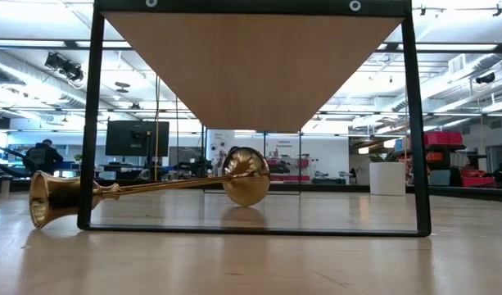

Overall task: Pick & Place candle stick holders
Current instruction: Put the golden candle holder on the shelf aligned with the black candle holder

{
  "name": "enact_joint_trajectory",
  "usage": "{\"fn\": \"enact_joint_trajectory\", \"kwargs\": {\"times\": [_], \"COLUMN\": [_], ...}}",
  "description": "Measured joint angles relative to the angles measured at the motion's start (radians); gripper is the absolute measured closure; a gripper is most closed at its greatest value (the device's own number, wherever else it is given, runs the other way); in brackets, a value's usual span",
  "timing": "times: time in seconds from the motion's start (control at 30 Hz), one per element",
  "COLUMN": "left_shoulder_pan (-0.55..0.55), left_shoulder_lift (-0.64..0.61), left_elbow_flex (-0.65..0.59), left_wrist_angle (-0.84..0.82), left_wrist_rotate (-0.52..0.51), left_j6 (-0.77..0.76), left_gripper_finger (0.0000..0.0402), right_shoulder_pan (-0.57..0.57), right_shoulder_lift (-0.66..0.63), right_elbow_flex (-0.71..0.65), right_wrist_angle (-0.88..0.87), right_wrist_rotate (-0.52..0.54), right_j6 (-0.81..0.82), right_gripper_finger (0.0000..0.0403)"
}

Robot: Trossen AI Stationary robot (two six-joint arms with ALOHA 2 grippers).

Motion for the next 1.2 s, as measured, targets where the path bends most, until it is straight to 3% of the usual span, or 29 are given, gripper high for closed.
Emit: {"fn": "enact_joint_trajectory", "kwargs": {"times": [0.47,0.63,0.97,1.2], "left_shoulder_pan": [-0.003,-0.003,-0.003,-0.002], "left_shoulder_lift": [0.000,0.000,0.000,0.000], "left_elbow_flex": [0.000,0.000,0.000,0.000], "left_wrist_angle": [-0.051,-0.053,-0.053,-0.053], "left_wrist_rotate": [-0.009,-0.009,-0.010,-0.012], "left_j6": [0.003,0.003,0.003,0.004], "left_gripper_finger": [0.0251,0.0251,0.0250,0.0250], "right_shoulder_pan": [0.033,0.042,0.062,0.062], "right_shoulder_lift": [-0.087,-0.170,-0.446,-0.445], "right_elbow_flex": [0.000,-0.125,-0.528,-0.725], "right_wrist_angle": [-0.224,-0.219,0.209,0.509], "right_wrist_rotate": [0.131,0.186,0.183,0.166], "right_j6": [0.080,0.153,0.173,0.180], "right_gripper_finger": [0.0402,0.0402,0.0403,0.0403]}}
